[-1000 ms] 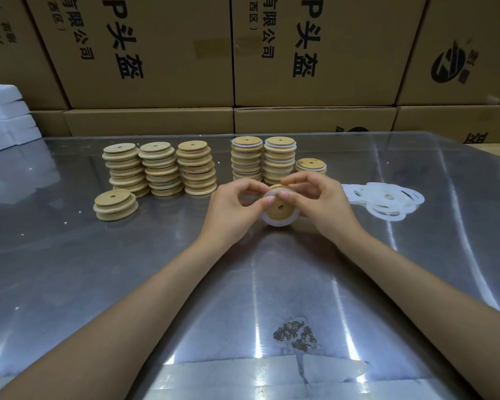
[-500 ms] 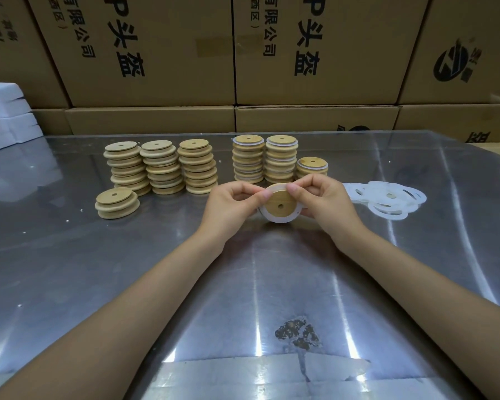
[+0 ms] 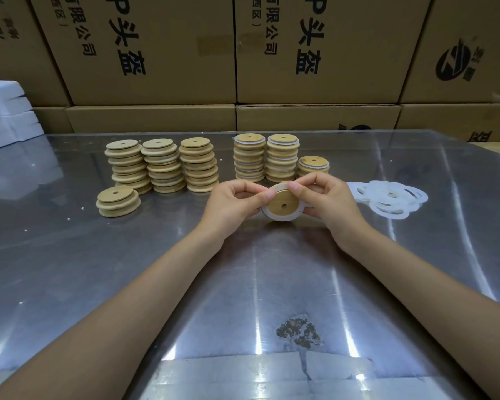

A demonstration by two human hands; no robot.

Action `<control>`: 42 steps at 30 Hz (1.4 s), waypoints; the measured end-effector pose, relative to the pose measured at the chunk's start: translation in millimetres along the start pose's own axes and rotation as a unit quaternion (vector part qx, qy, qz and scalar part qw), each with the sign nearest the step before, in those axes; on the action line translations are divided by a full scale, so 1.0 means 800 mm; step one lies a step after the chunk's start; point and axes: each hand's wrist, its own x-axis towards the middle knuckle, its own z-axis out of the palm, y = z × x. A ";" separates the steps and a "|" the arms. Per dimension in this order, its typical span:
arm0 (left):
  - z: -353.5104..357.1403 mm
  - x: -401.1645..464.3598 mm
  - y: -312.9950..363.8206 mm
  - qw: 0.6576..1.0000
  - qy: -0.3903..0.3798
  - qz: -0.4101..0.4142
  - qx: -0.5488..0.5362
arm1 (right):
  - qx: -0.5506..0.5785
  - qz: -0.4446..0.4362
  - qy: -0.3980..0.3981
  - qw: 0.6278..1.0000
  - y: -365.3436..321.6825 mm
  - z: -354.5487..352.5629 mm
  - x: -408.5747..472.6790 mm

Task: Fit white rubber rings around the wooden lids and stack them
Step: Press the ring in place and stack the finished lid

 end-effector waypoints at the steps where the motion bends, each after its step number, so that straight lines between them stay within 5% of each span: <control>1: -0.001 0.000 0.000 1.000 -0.003 0.002 0.001 | 0.004 0.008 -0.005 1.000 0.000 -0.001 0.000; 8: -0.008 0.003 0.000 0.999 -0.020 0.019 0.039 | 0.064 0.072 -0.029 0.995 0.001 -0.004 0.002; 20: -0.015 0.010 -0.010 0.992 -0.063 0.048 0.101 | -0.068 0.082 -0.035 0.994 0.003 -0.013 0.005; 25: -0.013 0.011 -0.012 0.982 -0.074 0.048 0.164 | -0.023 0.061 -0.024 0.998 0.002 -0.006 0.002; 34: -0.006 0.005 -0.008 0.996 -0.076 -0.031 -0.039 | 0.053 0.071 -0.008 0.996 -0.007 -0.002 0.004; 42: 0.001 0.005 -0.009 0.994 -0.057 0.057 0.074 | -0.027 -0.016 0.003 1.000 -0.007 0.010 -0.004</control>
